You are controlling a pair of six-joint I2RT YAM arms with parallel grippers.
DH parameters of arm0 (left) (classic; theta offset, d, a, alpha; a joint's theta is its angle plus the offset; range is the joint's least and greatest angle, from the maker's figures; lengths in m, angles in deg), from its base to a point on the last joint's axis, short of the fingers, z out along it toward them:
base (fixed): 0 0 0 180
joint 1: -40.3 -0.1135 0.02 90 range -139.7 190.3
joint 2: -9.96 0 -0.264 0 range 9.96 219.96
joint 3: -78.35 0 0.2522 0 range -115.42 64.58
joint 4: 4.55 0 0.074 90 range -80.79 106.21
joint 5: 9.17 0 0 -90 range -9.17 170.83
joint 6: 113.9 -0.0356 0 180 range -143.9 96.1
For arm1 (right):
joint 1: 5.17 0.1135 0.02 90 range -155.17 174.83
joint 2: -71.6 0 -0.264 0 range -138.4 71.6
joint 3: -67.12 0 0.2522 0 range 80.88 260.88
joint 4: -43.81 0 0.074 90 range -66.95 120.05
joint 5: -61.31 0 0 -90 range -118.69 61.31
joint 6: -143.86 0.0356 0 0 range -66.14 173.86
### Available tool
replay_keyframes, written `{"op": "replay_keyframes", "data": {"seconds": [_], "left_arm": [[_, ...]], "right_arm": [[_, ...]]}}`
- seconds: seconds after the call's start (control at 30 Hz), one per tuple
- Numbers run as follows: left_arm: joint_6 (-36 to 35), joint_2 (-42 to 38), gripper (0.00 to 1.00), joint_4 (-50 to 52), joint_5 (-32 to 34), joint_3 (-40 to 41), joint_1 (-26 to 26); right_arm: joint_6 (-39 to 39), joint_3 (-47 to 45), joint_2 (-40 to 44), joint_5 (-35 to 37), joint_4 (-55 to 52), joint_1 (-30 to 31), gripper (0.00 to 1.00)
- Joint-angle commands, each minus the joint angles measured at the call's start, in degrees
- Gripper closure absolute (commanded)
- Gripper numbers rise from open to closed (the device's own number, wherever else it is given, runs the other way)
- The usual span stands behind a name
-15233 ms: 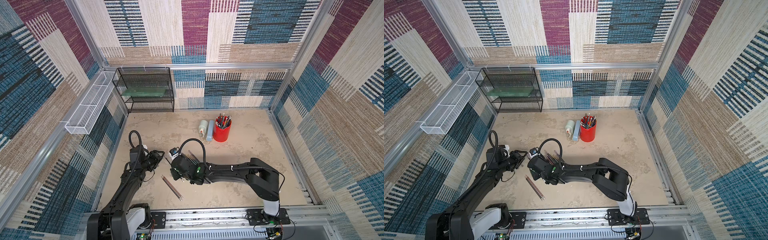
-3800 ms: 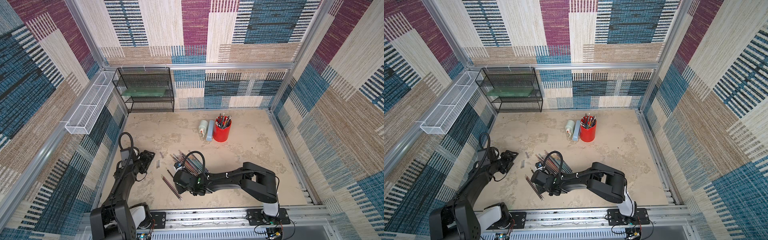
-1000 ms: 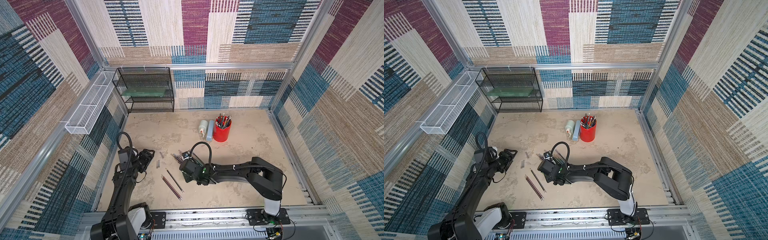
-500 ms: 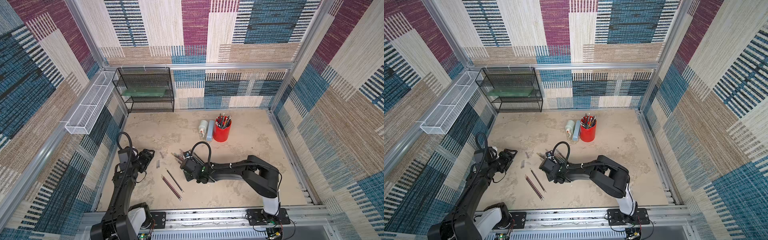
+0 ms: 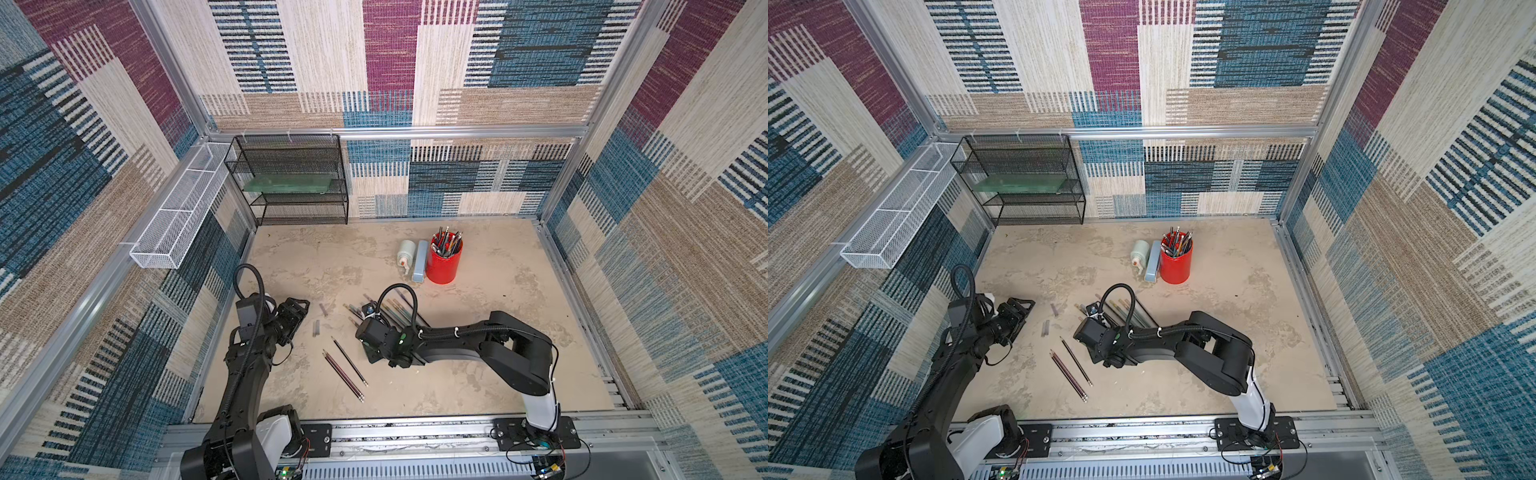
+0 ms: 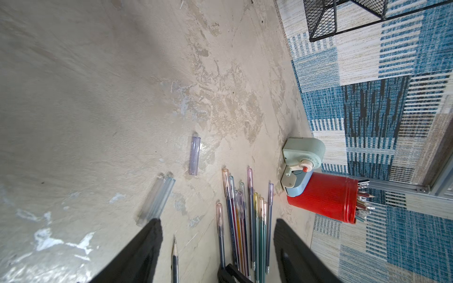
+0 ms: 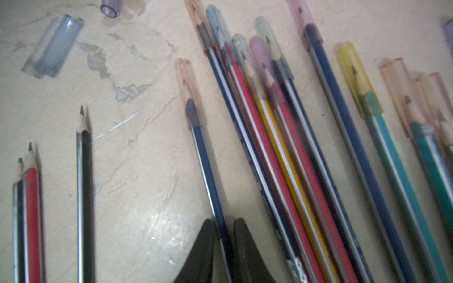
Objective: Remove the protective cover of the pencils
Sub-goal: Pick up the pencil from the center of the board.
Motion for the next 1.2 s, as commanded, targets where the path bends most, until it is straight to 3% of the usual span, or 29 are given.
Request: {"op": "replay_keyframes", "data": {"seconds": [0.0,0.13,0.27,0.43,0.5,0.53,0.57,0.7,0.9,1.17], "left_arm": [[0.06,-0.66,0.24,-1.66,-0.52,0.39,0.0],[1.76,-2.15,0.24,-0.95,0.95,0.37,0.04],[4.18,-4.14,0.23,2.81,7.2,-0.01,-0.09],[7.31,-8.06,0.23,0.96,8.43,3.26,-0.43],[6.93,-9.81,0.14,-0.16,8.29,4.87,-0.68],[6.53,-10.62,0.02,-0.92,7.41,5.82,-0.92],[6.41,-11.33,0.0,-1.96,6.16,6.7,-1.13],[7.39,-10.61,0.06,-12.7,-2.44,9.95,-1.33],[8.85,-2.81,0.14,-23.6,-13.22,8.83,-1.21],[10.01,6.02,0.26,-30.23,-16.17,7.71,2.44]], "right_arm": [[-0.53,0.16,-0.6,-1.19,-0.83,0.19,0.81],[-0.74,0.54,-0.82,-1.69,-0.54,0.31,0.85],[-1.15,1.48,-0.9,-1.87,-0.75,0.56,0.89],[-1.28,1.82,-0.27,-1.63,-0.1,0.91,0.92],[-1.43,2.52,0.03,-1.81,-0.53,1.01,0.92],[-1.58,2.75,0.28,-1.81,-0.56,1.18,0.92],[-1.8,2.88,0.51,-1.81,-0.52,1.26,0.92],[-1.97,2.11,1.91,-1.19,1.28,1.54,0.94],[-2.14,1.92,3.86,-1.5,2.74,1.55,0.97],[-1.81,1.76,4.95,-1.97,4.48,1.46,0.99]]}}
